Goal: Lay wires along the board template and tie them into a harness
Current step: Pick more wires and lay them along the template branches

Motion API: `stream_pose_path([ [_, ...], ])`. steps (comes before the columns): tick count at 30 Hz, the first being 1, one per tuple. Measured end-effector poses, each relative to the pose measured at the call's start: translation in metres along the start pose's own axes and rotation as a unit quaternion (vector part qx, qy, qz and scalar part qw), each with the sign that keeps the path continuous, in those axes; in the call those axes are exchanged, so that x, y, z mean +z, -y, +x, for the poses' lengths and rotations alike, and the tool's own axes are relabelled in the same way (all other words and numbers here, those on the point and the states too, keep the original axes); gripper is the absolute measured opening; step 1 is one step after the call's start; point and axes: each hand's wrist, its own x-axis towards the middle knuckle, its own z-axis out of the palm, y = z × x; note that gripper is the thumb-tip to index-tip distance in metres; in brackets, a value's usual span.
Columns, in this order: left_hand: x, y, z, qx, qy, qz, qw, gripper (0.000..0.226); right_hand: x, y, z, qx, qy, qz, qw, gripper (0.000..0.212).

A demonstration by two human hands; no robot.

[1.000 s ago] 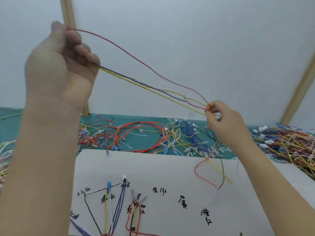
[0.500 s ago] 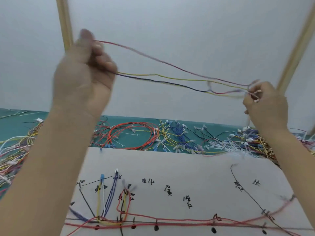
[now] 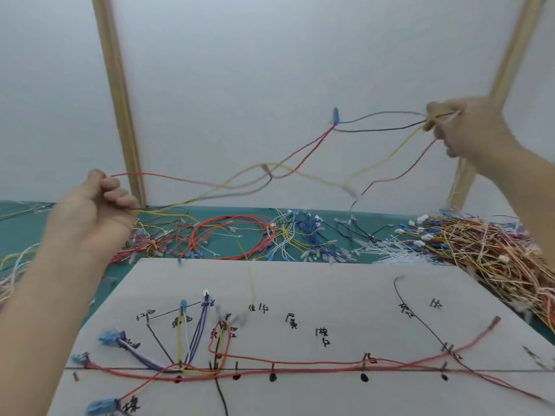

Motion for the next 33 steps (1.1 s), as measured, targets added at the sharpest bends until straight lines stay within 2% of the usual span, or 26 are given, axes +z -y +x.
stream_pose_path([
  [2, 0.014, 0.005, -0.009, -0.016, -0.02, -0.017, 1.0, 0.029, 0.013, 0.021, -0.015, 0.023, 0.168, -0.027, 0.985, 0.03],
  [4, 0.031, 0.009, -0.02, -0.038, -0.006, -0.04, 0.998, 0.03, 0.036, 0.036, -0.042, 0.031, 0.325, -0.038, 0.944, 0.025],
  [5, 0.042, 0.01, -0.025, -0.054, 0.013, -0.053, 0.997, 0.028, 0.05, 0.041, -0.058, 0.023, 0.376, -0.031, 0.926, 0.024],
  [8, 0.075, 0.016, -0.04, -0.101, 0.093, -0.068, 0.988, 0.014, 0.097, 0.05, -0.104, -0.039, 0.459, -0.003, 0.887, 0.03],
  [11, 0.098, 0.028, -0.049, -0.132, 0.131, -0.057, 0.981, 0.015, 0.134, 0.055, -0.135, -0.097, 0.529, 0.023, 0.843, 0.045],
  [13, 0.106, 0.031, -0.052, -0.148, 0.142, -0.064, 0.977, 0.016, 0.15, 0.062, -0.144, -0.057, 0.549, 0.107, 0.827, 0.049],
  [15, 0.107, 0.028, -0.053, -0.148, 0.147, -0.088, 0.974, 0.01, 0.163, 0.069, -0.148, 0.018, 0.531, 0.185, 0.826, 0.048],
  [17, 0.103, 0.021, -0.053, -0.141, 0.151, -0.114, 0.972, 0.01, 0.173, 0.067, -0.15, 0.032, 0.485, 0.218, 0.846, 0.049],
  [20, 0.098, 0.015, -0.054, -0.14, 0.164, -0.121, 0.969, 0.013, 0.185, 0.061, -0.147, 0.01, 0.324, 0.234, 0.917, 0.058],
  [21, 0.097, 0.015, -0.055, -0.139, 0.163, -0.114, 0.97, 0.014, 0.183, 0.063, -0.144, 0.012, 0.288, 0.242, 0.927, 0.061],
  [22, 0.095, 0.015, -0.056, -0.136, 0.162, -0.106, 0.972, 0.015, 0.179, 0.062, -0.142, -0.009, 0.288, 0.245, 0.926, 0.062],
  [24, 0.091, 0.016, -0.057, -0.128, 0.16, -0.091, 0.975, 0.015, 0.169, 0.064, -0.143, -0.066, 0.34, 0.235, 0.908, 0.057],
  [26, 0.086, 0.014, -0.057, -0.124, 0.149, -0.086, 0.977, 0.013, 0.16, 0.062, -0.142, -0.082, 0.352, 0.263, 0.895, 0.051],
  [27, 0.082, 0.013, -0.056, -0.122, 0.142, -0.085, 0.979, 0.012, 0.156, 0.063, -0.142, -0.09, 0.334, 0.283, 0.895, 0.049],
  [30, 0.069, 0.006, -0.056, -0.108, 0.128, -0.082, 0.982, 0.011, 0.142, 0.061, -0.127, -0.092, 0.207, 0.37, 0.901, 0.044],
  [33, 0.064, 0.003, -0.064, -0.104, 0.129, -0.055, 0.985, 0.011, 0.111, 0.065, -0.108, -0.092, 0.128, 0.398, 0.904, 0.058],
])
